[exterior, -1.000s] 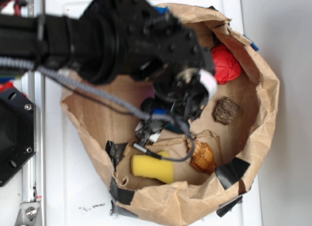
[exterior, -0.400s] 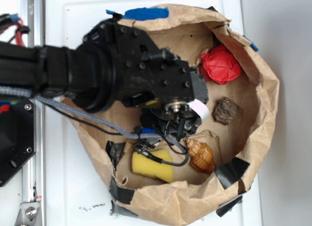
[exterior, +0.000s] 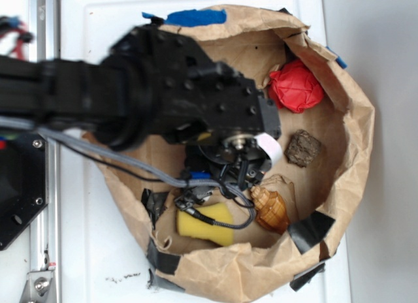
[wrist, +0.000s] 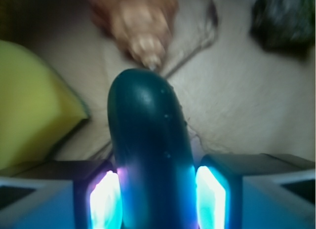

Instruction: Grab the plastic pickle.

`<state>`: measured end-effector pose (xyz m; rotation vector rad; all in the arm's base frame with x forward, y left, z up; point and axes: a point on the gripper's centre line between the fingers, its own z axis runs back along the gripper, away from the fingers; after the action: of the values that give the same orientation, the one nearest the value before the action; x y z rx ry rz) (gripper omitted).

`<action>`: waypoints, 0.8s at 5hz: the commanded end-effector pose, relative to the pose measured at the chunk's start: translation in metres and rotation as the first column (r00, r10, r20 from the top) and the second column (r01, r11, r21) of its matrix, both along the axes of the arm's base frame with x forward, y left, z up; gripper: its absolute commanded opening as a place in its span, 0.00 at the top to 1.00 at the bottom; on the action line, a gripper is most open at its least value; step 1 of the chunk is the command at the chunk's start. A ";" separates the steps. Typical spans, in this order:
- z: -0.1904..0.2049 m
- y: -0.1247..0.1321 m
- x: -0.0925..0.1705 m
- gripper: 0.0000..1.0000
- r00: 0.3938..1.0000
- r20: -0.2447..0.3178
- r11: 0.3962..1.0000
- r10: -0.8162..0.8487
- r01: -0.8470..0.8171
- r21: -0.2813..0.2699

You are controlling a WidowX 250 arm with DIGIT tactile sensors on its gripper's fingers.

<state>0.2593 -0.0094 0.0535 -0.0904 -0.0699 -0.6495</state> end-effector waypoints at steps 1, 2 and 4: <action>0.109 0.025 -0.013 1.00 0.958 0.193 0.973 0.214 -0.191 -0.130; 0.139 0.042 -0.013 1.00 0.916 0.127 0.919 0.381 -0.359 -0.162; 0.151 0.045 -0.016 1.00 0.861 0.051 0.858 0.507 -0.497 -0.128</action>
<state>0.2403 0.0358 0.1901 -0.1681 -0.1509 -0.1210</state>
